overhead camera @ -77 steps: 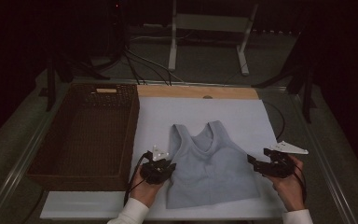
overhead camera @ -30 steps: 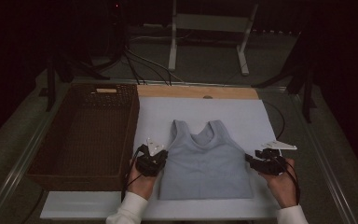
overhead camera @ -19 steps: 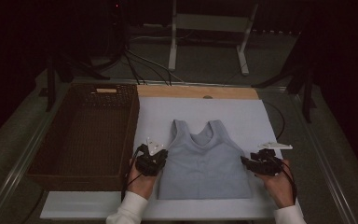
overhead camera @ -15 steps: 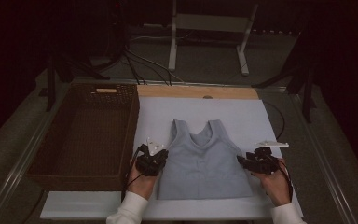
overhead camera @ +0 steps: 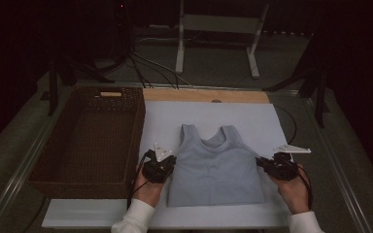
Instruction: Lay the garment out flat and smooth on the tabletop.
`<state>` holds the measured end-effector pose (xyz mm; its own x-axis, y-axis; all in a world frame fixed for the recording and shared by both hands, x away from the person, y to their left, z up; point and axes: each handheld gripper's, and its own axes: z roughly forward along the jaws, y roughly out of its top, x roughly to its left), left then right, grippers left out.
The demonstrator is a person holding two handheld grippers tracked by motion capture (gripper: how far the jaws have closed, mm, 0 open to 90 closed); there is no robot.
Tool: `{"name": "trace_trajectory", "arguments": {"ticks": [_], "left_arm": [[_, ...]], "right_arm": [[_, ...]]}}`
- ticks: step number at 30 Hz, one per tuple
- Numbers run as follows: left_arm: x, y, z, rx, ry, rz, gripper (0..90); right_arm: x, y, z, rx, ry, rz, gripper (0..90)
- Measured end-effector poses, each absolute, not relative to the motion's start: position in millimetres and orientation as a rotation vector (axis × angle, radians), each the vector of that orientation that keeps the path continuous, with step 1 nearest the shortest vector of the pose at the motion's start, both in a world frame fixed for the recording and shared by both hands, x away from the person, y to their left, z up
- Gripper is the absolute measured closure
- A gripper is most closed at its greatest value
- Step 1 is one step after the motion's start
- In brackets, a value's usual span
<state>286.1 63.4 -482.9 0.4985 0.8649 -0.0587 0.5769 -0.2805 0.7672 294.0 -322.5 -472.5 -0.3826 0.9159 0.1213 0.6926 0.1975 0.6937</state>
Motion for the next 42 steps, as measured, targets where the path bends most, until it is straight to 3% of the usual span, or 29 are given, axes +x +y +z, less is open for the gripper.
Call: {"name": "trace_trajectory", "arguments": {"ticks": [3,6,9,12,23,25,27,28,30,33,42], "left_arm": [[284.9,62.5,-481.8,1.975,1.182,0.485,71.0],[277.8,64.7,-476.3,1.931,1.158,0.464,53.9],[270.4,66.9,-471.7,1.908,1.133,0.45,45.3],[262.4,66.6,-471.1,1.919,1.116,0.443,42.0],[254.0,60.8,-495.7,2.018,1.125,0.356,42.5],[256.7,57.8,-498.7,2.032,1.123,0.348,42.0],[259.0,55.4,-500.5,2.052,1.12,0.347,47.4],[259.9,54.8,-500.8,2.063,1.115,0.349,53.8],[261.9,54.7,-500.3,2.069,1.114,0.357,68.1],[265.8,53.4,-498.0,2.063,1.113,0.353,77.8],[276.3,31.5,-494.6,2.07,1.068,0.351,82.5]], "right_arm": [[293.6,-322.0,-473.9,1.512,2.171,0.967,82.3],[292.0,-318.3,-477.3,1.506,2.15,0.926,65.9],[289.5,-318.9,-475.4,1.524,2.112,0.931,50.8],[284.7,-318.7,-473.0,1.516,2.099,0.939,44.8],[283.5,-311.7,-487.4,1.54,2.228,0.978,58.3],[288.1,-308.0,-489.6,1.545,2.239,0.967,65.6],[290.3,-304.3,-490.0,1.534,2.25,0.945,80.7],[290.3,-303.6,-489.1,1.533,2.253,0.943,83.7],[289.0,-304.0,-486.5,1.518,2.261,0.941,85.3],[285.2,-307.2,-482.7,1.498,2.26,0.935,85.6],[273.2,-327.7,-475.8,1.512,2.206,0.91,85.7]]}}
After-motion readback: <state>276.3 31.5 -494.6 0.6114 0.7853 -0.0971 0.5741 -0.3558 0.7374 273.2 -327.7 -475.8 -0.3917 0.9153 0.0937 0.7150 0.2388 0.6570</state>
